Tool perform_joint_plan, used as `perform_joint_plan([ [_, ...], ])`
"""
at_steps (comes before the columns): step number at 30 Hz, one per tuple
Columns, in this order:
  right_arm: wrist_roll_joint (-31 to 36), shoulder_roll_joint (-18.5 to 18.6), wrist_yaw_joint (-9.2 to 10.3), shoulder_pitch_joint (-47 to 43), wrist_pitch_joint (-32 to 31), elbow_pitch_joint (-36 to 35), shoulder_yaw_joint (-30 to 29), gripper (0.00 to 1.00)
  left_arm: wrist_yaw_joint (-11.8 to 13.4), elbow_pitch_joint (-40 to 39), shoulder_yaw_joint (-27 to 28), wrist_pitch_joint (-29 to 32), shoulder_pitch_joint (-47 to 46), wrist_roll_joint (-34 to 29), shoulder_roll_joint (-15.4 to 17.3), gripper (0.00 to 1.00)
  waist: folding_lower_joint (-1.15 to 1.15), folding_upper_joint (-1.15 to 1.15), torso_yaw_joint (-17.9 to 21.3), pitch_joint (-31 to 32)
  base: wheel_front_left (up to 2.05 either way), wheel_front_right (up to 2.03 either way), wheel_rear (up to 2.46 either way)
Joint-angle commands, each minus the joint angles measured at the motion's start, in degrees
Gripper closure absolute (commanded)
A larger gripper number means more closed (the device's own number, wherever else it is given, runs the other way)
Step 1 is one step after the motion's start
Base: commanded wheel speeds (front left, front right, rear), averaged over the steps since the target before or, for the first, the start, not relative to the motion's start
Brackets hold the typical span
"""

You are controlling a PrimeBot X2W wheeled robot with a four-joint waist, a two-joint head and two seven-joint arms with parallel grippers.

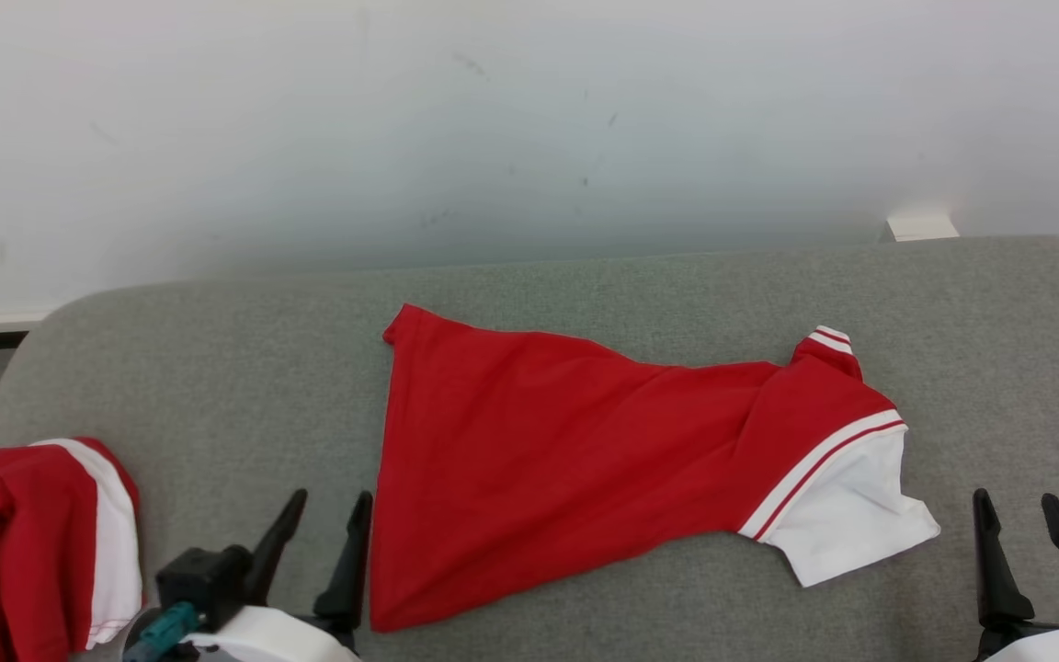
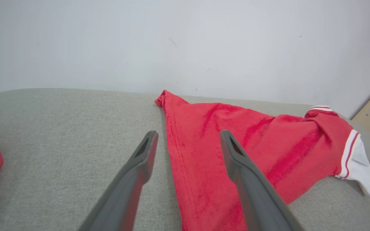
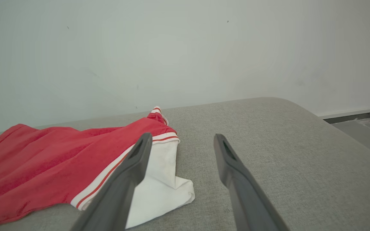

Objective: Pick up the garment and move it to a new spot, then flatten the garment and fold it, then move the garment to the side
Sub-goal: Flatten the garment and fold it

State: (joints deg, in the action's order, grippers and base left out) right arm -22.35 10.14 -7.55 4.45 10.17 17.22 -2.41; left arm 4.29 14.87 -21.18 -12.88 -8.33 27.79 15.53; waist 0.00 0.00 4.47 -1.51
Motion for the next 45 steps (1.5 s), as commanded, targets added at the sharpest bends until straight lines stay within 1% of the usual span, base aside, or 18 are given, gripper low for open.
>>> perform_joint_plan([
  [1, 0.49, -0.44, 0.13, -0.02, 0.66, -0.43, 0.11, 0.00, 0.86, -1.39, 1.18, -1.11, 0.44, -0.95, 0.51, 0.00, 0.00, 0.00, 0.33, 0.41, 0.00, 0.00, 0.00],
  [5, 1.02, -1.09, 0.12, -0.10, 1.84, -1.50, 1.54, 0.00, 2.06, -3.62, 3.87, -1.92, 1.81, -1.01, 0.50, 0.00, 0.00, 0.00, 0.88, 1.43, 0.00, 0.00, 0.00],
  [9, 1.88, -1.90, 0.13, -0.14, 3.50, -3.71, 3.36, 0.00, 2.28, -6.35, 6.89, -2.28, 2.78, -2.52, 0.65, 0.00, 0.00, 0.00, 1.43, 2.13, 0.00, 0.00, 0.00],
  [13, 2.39, -3.00, 0.13, -0.64, 4.64, -6.22, 4.33, 0.00, 1.62, -9.64, 11.24, -2.24, 5.80, -5.40, -1.30, 0.00, 0.00, 0.00, 1.89, 2.51, 0.00, 0.00, 0.00],
  [19, 3.22, -3.30, 0.13, -2.79, 5.01, -7.61, 3.97, 0.00, -1.04, -10.14, 15.69, -2.26, 9.61, -8.92, -6.17, 0.00, 0.00, 0.00, 1.65, 3.39, 0.00, 0.00, 0.00],
  [20, 3.41, -3.15, 0.13, -3.05, 5.03, -7.84, 3.63, 0.00, -1.70, -9.67, 16.44, -2.26, 9.95, -9.44, -6.80, 0.00, 0.00, 0.00, 1.58, 3.44, 0.00, 0.00, 0.00],
  [21, 3.41, -3.15, 0.13, -3.05, 5.03, -7.84, 3.63, 0.00, -1.70, -9.67, 16.44, -2.26, 9.95, -9.44, -6.80, 0.00, 0.00, 0.00, 1.58, 3.44, 0.00, 0.00, 0.00],
  [22, 3.62, -2.72, 0.13, -3.47, 5.01, -7.83, 3.04, 0.00, -3.06, -9.18, 17.51, -2.26, 10.04, -10.75, -8.04, 0.00, 0.00, 0.00, 1.45, 3.50, 0.00, 0.00, 0.00],
  [23, 3.62, -2.72, 0.13, -3.47, 5.01, -7.83, 3.04, 0.00, -3.06, -9.18, 17.51, -2.26, 10.04, -10.75, -8.04, 0.00, 0.00, 0.00, 1.45, 3.50, 0.00, 0.00, 0.00],
  [25, 3.67, -2.27, 0.13, -3.32, 5.02, -7.90, 2.64, 0.00, -4.97, -8.44, 18.53, -2.27, 9.96, -12.49, -9.21, 0.00, 0.00, 0.00, 1.32, 3.50, 0.00, 0.00, 0.00],
  [32, 3.93, -2.41, 0.13, -2.55, 5.04, -8.28, 2.55, 0.00, -7.25, -7.52, 20.17, -2.27, 9.38, -15.39, -10.67, 0.00, 0.00, 0.00, 1.36, 3.45, 0.00, 0.00, 0.00],
  [36, 3.88, -2.65, 0.13, -2.93, 5.03, -8.24, 2.66, 0.00, -8.24, -6.54, 20.97, -2.27, 9.31, -15.78, -11.32, 0.00, 0.00, 0.00, 1.49, 3.36, 0.00, 0.00, 0.00],
  [45, 3.48, -2.34, 0.13, -3.33, 5.04, -8.75, 1.44, 0.00, -9.48, -6.13, 21.44, -2.27, 8.67, -17.17, -12.14, 0.00, 0.00, 0.00, 1.50, 2.74, 0.00, 0.00, 0.00],
])
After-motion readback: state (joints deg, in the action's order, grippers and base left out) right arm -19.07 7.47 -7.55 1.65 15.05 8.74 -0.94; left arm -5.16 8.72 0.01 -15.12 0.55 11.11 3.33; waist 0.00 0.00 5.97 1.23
